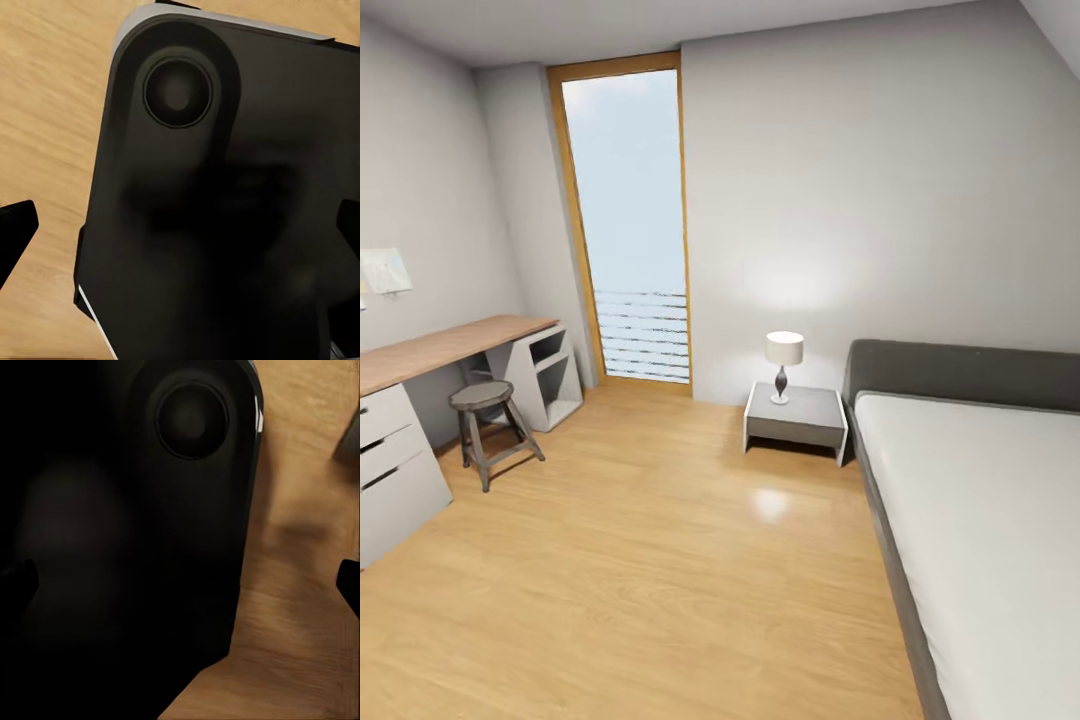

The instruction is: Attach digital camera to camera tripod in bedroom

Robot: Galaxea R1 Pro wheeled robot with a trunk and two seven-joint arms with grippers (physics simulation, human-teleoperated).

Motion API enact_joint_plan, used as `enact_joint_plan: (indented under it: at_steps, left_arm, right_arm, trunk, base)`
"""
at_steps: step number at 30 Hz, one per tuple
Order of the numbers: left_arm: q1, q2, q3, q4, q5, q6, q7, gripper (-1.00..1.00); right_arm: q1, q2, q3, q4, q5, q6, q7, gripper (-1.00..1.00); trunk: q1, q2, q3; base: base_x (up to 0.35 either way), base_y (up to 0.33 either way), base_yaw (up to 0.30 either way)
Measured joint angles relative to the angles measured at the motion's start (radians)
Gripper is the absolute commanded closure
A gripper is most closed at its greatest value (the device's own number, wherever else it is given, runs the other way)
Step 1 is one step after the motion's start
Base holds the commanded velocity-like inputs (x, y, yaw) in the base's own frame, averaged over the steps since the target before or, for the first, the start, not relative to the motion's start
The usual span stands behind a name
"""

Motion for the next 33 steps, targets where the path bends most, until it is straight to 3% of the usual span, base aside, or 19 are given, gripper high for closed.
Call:
enact_joint_plan:
  at_steps: [5, 19, 33]
  left_arm:
    - [-0.001, 0.0, 0.001, 0.0, 0.0, 0.0, 0.001, -1.0]
    - [0.0, 0.0, 0.001, 0.0, 0.0, 0.0, 0.001, -1.0]
    - [0.0, 0.0, 0.001, 0.0, 0.0, 0.0, 0.001, -1.0]
  right_arm:
    - [0.0, 0.0, 0.0, 0.0, 0.024, -0.001, 0.0, -1.0]
    - [0.0, 0.001, -0.002, 0.0, 0.03, -0.002, -0.001, -1.0]
    - [0.0, 0.001, -0.002, 0.0, 0.03, -0.003, -0.001, -1.0]
  trunk:
    - [0.0, 0.0, 0.0]
    - [0.0, 0.0, 0.0]
    - [0.0, 0.0, 0.0]
  base:
    - [0.001, -0.001, 0.258]
    - [0.0, 0.0, 0.228]
    - [0.0, 0.0, 0.073]
